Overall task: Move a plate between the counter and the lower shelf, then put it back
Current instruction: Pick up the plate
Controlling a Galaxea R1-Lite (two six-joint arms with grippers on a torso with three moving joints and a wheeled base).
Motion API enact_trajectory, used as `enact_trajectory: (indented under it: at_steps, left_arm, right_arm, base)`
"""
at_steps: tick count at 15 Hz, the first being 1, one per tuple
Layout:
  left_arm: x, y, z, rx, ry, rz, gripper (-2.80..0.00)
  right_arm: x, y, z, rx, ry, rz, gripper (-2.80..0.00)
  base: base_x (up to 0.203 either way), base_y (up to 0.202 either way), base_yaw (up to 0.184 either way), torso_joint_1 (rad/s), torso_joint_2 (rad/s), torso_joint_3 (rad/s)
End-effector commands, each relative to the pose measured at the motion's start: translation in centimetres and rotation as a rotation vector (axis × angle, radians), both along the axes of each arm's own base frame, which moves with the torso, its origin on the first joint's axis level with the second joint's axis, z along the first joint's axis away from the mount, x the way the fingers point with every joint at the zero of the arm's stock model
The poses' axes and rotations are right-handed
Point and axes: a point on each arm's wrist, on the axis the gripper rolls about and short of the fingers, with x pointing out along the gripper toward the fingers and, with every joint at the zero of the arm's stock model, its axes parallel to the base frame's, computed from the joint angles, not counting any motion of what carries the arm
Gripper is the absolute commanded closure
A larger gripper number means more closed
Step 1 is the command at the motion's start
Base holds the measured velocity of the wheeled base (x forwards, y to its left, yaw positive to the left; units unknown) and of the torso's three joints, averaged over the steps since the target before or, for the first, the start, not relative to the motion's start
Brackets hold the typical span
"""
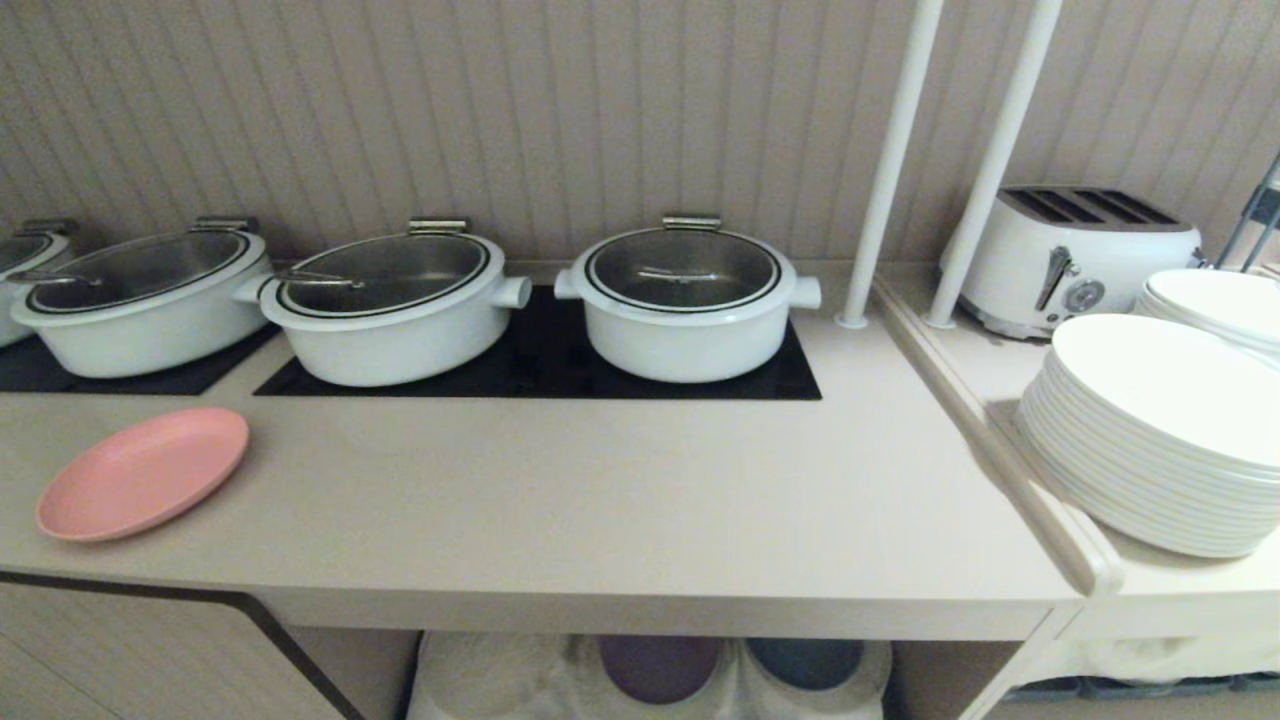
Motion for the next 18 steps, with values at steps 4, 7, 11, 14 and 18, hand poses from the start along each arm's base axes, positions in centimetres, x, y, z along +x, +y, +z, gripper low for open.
enact_trajectory:
  at_steps: [4, 7, 11, 14, 18]
  left_arm:
    - [0.01, 0.01, 0.0, -0.013, 0.001, 0.006, 0.0]
    - [0.01, 0.01, 0.0, -0.014, 0.001, 0.007, 0.0]
    - [0.01, 0.01, 0.02, -0.016, -0.001, 0.006, 0.0]
    - [0.01, 0.01, 0.02, -0.017, -0.001, 0.006, 0.0]
    - [0.01, 0.01, 0.02, -0.019, -0.001, 0.006, 0.0]
  right_arm:
    - [0.0, 0.0, -0.01, 0.0, 0.0, 0.001, 0.0]
    - [0.0, 0.0, -0.02, 0.0, 0.0, 0.001, 0.0]
    - [0.0, 0.0, -0.01, 0.0, 0.0, 0.001, 0.0]
    - [0.0, 0.0, -0.01, 0.0, 0.0, 0.001, 0.0]
    - [0.0, 0.0, -0.01, 0.0, 0.0, 0.001, 0.0]
  base:
    - [0.0, 0.195, -0.001, 0.001, 0.0, 0.001]
    - [0.0, 0.195, 0.001, 0.003, 0.0, 0.003]
    - [0.0, 0.198, 0.0, 0.002, 0.0, 0.002]
    - [0.0, 0.195, 0.0, 0.002, 0.0, 0.003]
    - [0.0, 0.194, -0.002, 0.002, 0.0, 0.002]
